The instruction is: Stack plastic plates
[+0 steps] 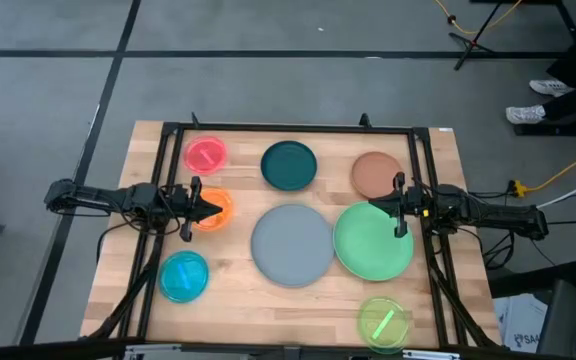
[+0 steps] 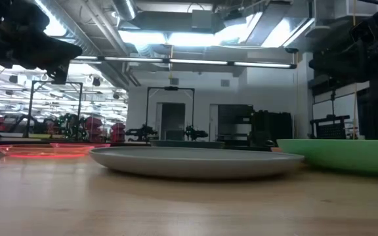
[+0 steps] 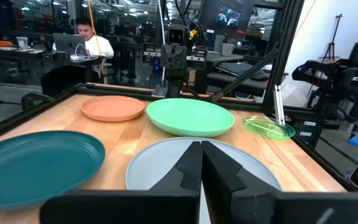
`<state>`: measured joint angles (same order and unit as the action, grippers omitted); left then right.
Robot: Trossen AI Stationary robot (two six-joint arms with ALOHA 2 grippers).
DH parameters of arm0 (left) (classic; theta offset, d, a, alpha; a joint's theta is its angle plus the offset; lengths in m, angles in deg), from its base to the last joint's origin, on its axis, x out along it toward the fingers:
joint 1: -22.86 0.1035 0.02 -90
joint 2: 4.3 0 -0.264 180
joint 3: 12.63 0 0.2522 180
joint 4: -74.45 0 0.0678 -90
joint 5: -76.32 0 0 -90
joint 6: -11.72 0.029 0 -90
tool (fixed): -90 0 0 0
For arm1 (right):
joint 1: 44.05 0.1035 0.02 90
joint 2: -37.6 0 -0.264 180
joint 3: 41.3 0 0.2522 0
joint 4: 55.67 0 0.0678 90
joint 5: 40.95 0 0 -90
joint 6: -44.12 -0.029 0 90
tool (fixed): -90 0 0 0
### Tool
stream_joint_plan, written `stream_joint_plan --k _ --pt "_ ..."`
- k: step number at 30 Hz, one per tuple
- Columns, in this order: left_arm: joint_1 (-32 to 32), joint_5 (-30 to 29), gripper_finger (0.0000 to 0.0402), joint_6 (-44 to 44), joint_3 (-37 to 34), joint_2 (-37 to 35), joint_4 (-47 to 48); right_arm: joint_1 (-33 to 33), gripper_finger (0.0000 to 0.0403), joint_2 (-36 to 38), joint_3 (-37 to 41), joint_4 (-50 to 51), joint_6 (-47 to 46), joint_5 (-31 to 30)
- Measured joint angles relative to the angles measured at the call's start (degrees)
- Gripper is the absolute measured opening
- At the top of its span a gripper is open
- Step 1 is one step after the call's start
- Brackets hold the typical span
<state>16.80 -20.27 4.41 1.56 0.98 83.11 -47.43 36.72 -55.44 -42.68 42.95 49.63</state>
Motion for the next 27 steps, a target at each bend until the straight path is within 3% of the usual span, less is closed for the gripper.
stream_joint_plan --k 10,17,27 --pt "0.0 -7.6 0.0 0.4 0.0 0.0 -2.4 0.0 0.0001 0.0 0.0 0.0 0.0 0.0" --pt "0.0 -11.3 0.0 0.2 0.0 0.0 -9.5 0.0 0.0001 0.0 0.0 0.0 0.0 -0.2" --pt "0.9 -12.5 0.0 7.0 0.0 1.2 -18.8 -0.1 0.0001 0.0 0.0 -3.7 1.4 -4.2"
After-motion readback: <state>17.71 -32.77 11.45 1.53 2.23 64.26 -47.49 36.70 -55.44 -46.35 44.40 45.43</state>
